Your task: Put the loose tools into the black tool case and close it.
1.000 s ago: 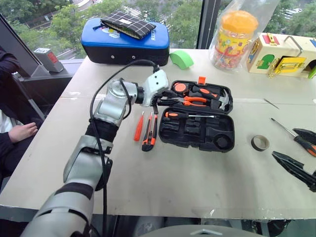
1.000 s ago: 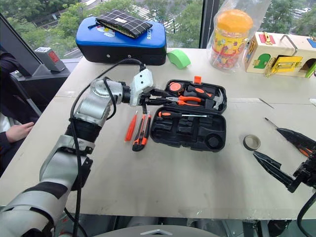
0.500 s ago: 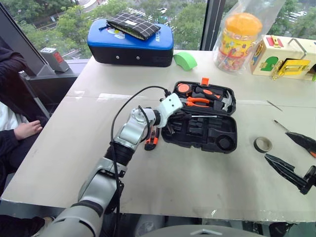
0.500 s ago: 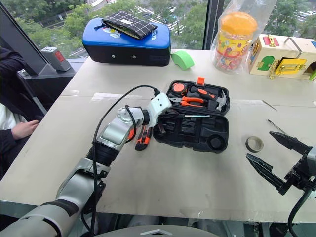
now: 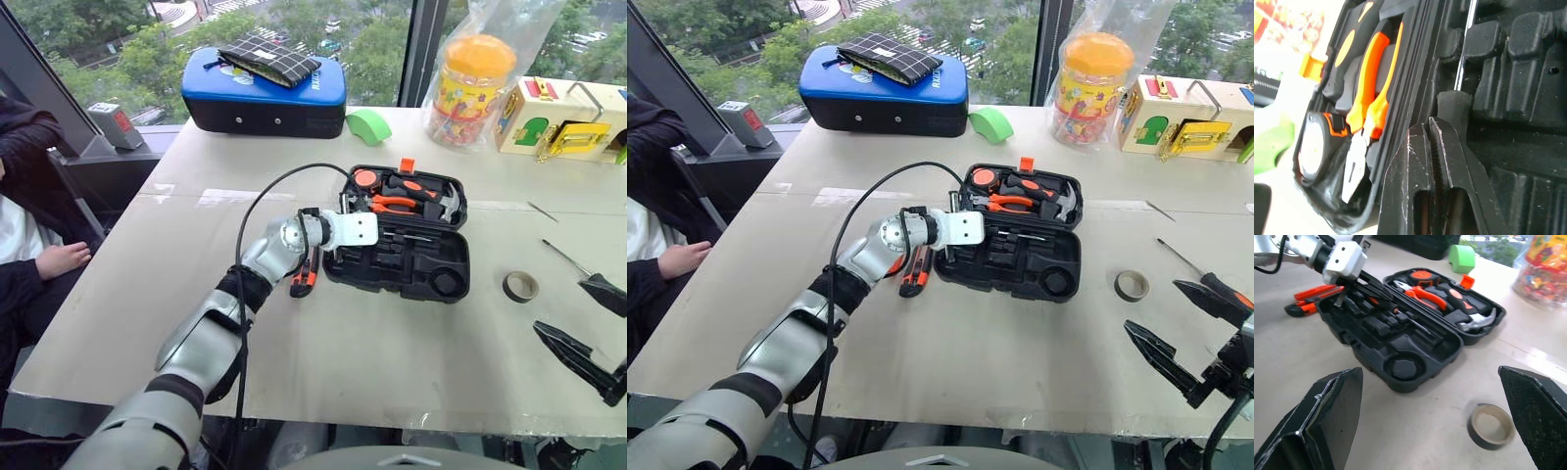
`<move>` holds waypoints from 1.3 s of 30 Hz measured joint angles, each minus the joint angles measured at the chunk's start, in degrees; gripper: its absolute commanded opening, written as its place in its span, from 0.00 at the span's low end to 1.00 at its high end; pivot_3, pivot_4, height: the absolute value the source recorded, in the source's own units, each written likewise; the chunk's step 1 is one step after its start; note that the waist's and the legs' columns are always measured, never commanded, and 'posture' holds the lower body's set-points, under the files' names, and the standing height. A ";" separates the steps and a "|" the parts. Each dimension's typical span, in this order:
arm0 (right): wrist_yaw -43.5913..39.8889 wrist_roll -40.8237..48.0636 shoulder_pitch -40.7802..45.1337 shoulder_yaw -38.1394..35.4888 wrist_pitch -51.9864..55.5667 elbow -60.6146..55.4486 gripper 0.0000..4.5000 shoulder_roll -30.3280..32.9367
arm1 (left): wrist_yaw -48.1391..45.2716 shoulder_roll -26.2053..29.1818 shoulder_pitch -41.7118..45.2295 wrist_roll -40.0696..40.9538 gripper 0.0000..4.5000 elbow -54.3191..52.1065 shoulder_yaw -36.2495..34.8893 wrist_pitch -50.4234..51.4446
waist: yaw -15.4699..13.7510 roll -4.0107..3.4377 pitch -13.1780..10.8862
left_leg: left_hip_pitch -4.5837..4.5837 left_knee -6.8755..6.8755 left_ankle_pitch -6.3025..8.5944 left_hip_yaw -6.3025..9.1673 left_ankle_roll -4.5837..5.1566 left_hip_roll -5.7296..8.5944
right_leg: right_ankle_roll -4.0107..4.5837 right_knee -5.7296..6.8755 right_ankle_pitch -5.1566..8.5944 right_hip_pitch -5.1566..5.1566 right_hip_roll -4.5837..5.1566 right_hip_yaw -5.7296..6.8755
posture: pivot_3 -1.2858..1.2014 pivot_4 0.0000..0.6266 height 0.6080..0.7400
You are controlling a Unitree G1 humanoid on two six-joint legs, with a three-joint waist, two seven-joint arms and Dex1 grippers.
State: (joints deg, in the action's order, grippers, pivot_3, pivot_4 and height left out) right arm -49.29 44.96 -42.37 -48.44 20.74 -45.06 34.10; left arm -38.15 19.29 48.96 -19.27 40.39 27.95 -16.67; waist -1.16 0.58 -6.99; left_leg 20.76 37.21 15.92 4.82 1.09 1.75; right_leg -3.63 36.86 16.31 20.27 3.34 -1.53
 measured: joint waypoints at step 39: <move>-1.09 -34.68 70.07 63.26 35.17 61.38 0.01 38.53 | -17.41 7.61 -21.66 53.28 1.00 -65.14 -17.78 56.80 | 1.63 -0.48 -0.55 | 0.97 0.11 -0.11 -0.02 -0.16 -0.06 | 0.03 -0.12 -0.02 0.89 -0.07 0.02 | 0.52 0.24 1.00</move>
State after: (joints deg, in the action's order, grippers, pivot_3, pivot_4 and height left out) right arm -50.38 10.29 27.70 14.82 55.91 16.32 72.63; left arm -55.55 26.90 27.30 34.01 -24.75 10.17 40.13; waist 0.47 0.10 -7.54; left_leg 21.74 37.32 15.80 4.80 0.93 1.69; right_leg -3.60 36.74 16.29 21.16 3.28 -1.51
